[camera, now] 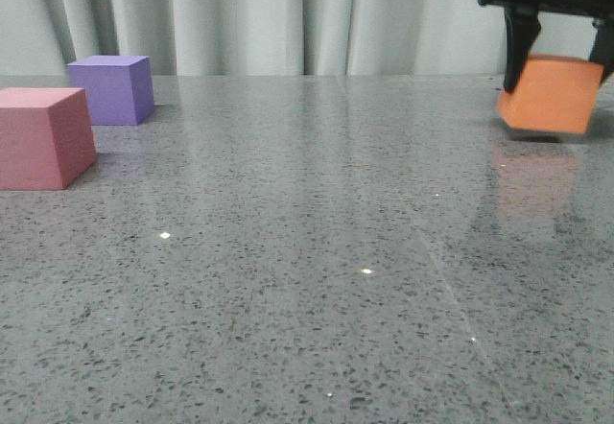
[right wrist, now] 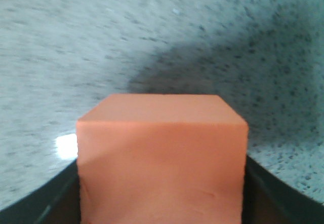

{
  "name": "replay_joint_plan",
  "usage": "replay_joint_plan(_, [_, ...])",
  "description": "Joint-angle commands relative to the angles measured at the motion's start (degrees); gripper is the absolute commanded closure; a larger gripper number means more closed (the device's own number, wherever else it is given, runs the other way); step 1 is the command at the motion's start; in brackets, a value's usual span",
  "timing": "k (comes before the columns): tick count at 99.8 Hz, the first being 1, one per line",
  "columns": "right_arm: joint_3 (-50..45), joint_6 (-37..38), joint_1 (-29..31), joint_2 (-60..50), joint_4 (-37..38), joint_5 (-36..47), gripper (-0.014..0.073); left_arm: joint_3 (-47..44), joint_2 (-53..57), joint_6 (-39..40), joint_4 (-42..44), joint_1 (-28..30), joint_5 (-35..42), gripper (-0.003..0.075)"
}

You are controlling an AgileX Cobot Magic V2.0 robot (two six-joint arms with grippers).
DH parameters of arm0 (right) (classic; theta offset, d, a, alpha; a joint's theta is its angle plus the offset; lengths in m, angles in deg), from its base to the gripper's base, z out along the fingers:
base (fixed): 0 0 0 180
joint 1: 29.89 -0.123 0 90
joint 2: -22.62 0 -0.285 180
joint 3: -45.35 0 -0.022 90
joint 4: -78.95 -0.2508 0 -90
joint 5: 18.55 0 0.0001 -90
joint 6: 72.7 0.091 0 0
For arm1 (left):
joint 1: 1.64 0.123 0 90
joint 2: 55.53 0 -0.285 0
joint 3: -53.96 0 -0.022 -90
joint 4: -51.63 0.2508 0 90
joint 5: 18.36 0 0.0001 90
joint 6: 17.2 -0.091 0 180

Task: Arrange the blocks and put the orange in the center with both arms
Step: 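Lift the orange cube and carry it toward the table center, set down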

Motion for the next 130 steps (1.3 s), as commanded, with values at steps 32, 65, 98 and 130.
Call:
replay_joint_plan(32, [12.87,-0.28,-13.42,-2.13,-0.96,-2.77,0.0433,2.06,-0.53,0.03,-0.51,-0.17,4.7,0.0155])
replay_joint_plan(65, [12.87,1.14,-23.72,2.74,-2.77,-0.84,0.0433,2.06,-0.53,0.03,-0.51,-0.17,4.7,0.0155])
replay_joint_plan(98, [12.87,1.14,-25.64,4.82,-2.95,1.64,0.029,2.06,-0.53,0.03,-0.51,-0.17,4.7,0.0155])
replay_joint_plan(130, [12.87,1.14,-25.64,4.53,-3.09,-0.21,0.0014,2.06,-0.53,0.03,-0.51,-0.17,4.7,0.0155])
